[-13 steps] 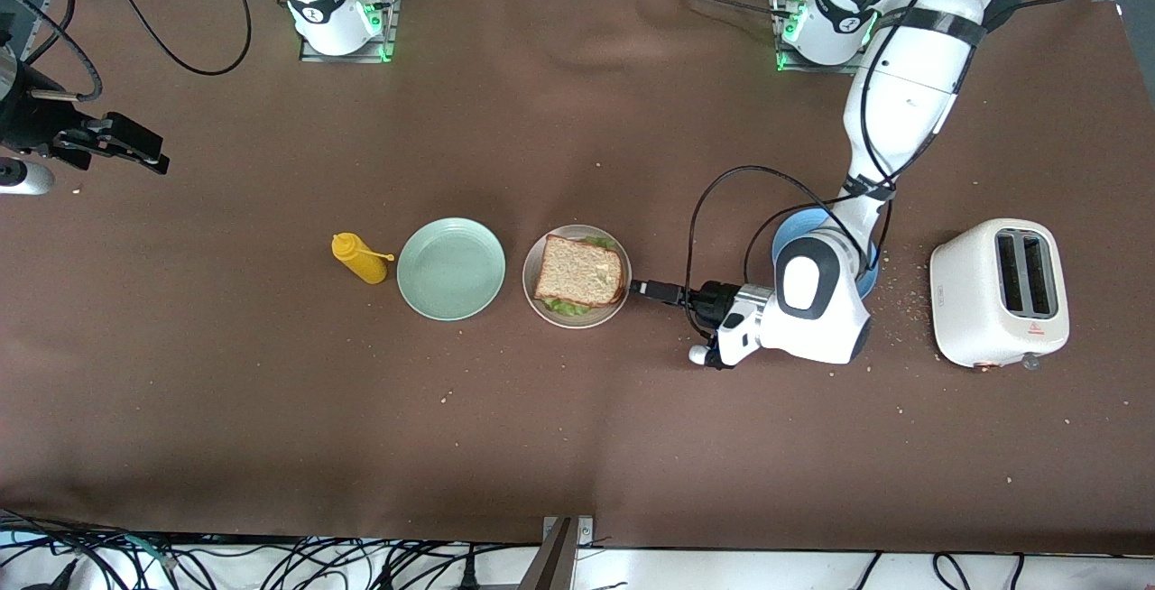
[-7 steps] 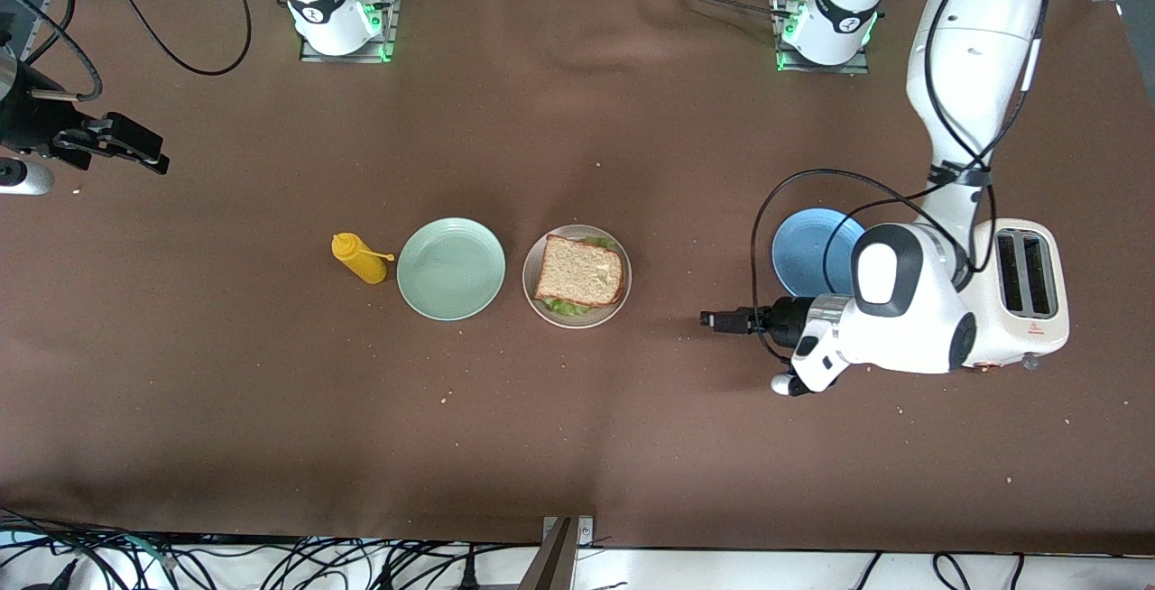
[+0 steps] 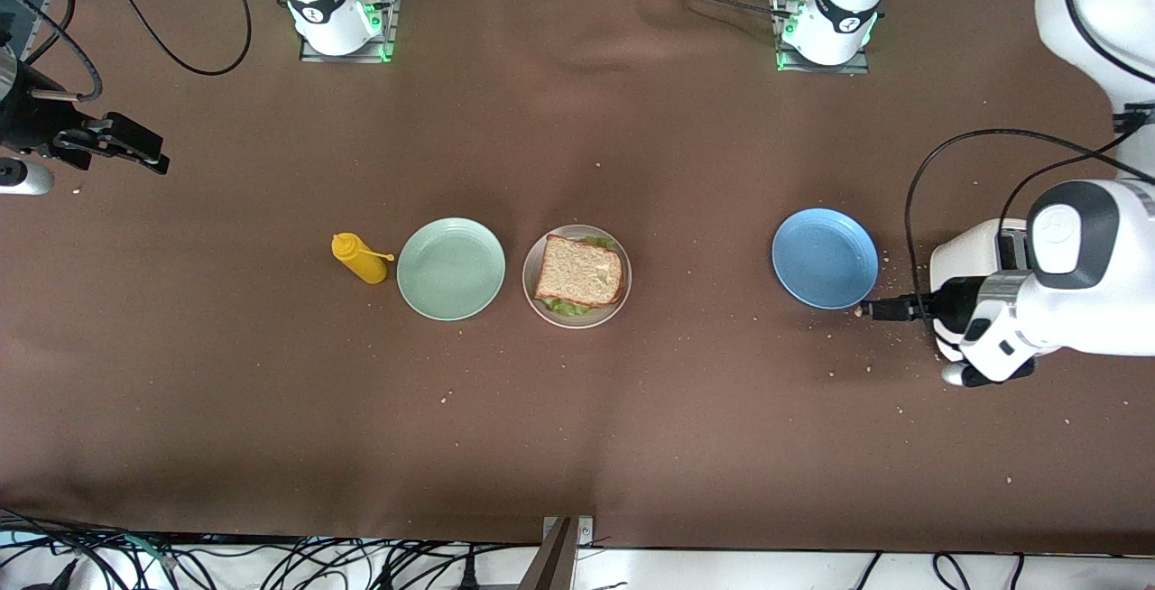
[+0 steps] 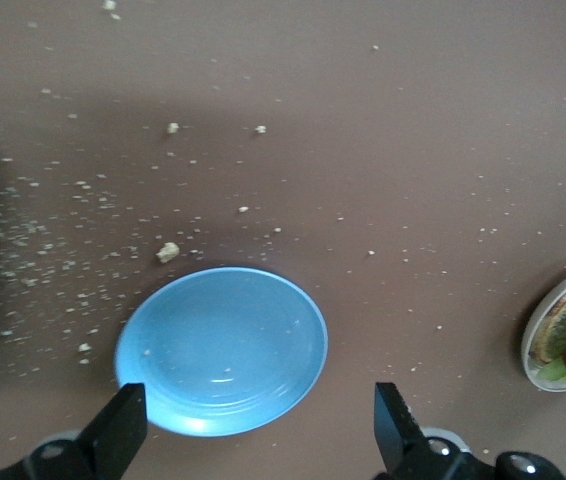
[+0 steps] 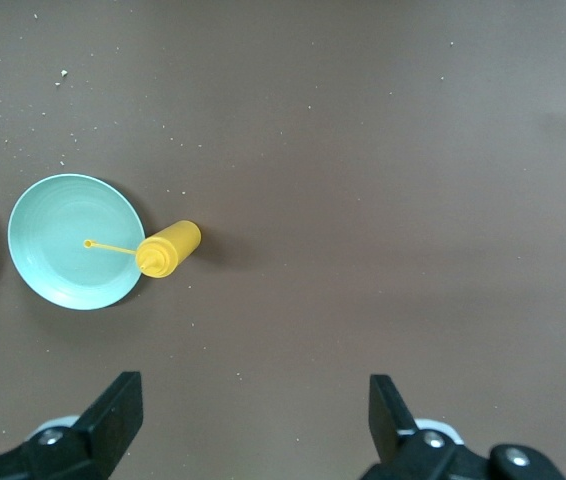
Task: Make sandwich in beige plate with both arms
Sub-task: 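Open the left gripper and withdraw it from the sandwich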
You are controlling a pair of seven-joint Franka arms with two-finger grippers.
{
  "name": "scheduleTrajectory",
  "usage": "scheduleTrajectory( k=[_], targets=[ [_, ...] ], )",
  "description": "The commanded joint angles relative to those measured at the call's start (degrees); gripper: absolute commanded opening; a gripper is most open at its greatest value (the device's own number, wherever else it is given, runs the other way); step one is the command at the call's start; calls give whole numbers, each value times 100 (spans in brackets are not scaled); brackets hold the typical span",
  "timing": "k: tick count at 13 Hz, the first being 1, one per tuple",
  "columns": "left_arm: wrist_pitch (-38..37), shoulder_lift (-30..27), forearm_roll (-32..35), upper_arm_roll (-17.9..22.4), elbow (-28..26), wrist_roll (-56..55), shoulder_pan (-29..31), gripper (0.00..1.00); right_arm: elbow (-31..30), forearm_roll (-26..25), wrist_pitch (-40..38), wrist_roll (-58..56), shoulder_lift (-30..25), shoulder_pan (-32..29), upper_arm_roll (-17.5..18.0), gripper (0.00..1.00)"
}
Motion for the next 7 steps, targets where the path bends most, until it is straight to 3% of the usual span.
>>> scheduleTrajectory(
  k=[1, 3, 5, 7],
  targets=[
    [-297, -366, 601, -49, -103, -23, 33, 100, 87, 105, -33, -78, 32, -21, 4, 100],
    [-316, -698, 1215, -58, -242, -5, 59, 100, 87, 105, -42, -78, 32, -21, 4, 100],
    [-404, -1198, 1831, -40, -732, 3, 6, 100, 87, 105, -42, -78, 32, -21, 4, 100],
    [-439, -1752, 1868, -23, -1173, 12, -72, 100, 87, 105, -33, -78, 32, -21, 4, 100]
  ],
)
